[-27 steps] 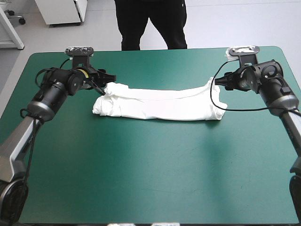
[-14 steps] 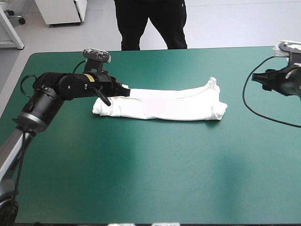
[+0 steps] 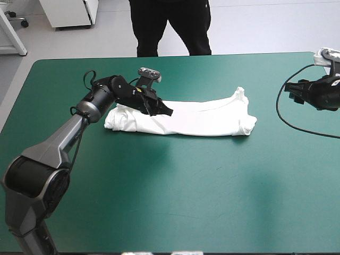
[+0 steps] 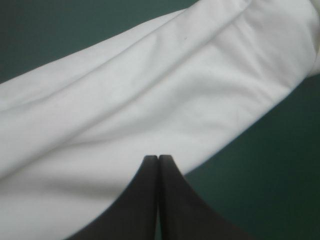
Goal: Fold the cloth
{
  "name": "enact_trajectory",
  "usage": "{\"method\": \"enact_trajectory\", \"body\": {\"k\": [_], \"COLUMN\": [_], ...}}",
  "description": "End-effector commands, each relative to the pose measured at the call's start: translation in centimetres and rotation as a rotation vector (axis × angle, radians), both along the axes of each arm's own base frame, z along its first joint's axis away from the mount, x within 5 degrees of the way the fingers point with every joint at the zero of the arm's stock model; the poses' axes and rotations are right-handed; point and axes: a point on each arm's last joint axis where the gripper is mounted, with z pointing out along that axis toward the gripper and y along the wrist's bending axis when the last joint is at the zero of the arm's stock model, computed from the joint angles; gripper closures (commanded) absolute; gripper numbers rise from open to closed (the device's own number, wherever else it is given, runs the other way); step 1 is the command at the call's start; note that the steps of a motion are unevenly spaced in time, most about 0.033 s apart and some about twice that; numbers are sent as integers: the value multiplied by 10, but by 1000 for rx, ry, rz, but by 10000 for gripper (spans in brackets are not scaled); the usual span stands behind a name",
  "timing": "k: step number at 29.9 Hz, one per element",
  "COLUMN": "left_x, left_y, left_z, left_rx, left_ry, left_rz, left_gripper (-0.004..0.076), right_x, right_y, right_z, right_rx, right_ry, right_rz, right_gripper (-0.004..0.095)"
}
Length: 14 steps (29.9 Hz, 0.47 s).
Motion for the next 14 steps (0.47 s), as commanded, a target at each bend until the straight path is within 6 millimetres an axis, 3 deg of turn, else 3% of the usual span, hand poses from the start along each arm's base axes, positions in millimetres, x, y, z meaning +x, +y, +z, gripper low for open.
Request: {"method": "enact_trajectory", "body": {"k": [1, 7, 14], "left_x": [6, 28, 44], "left_y": [-21, -48, -53], "left_z": [27, -8, -48], "left_rx": [-83, -63, -7], "left_ry": [-71, 21, 116], "left_rz": [-23, -35, 5], "left_gripper": [733, 733, 733], "right_x": [6, 35, 56], "right_y": [1, 1, 4], "right_z": [5, -25, -51], "right_rx": [37, 97, 175], "right_ry": [-72, 9, 59], "right_rz": [32, 108, 191], "right_gripper": [335, 336, 336]}}
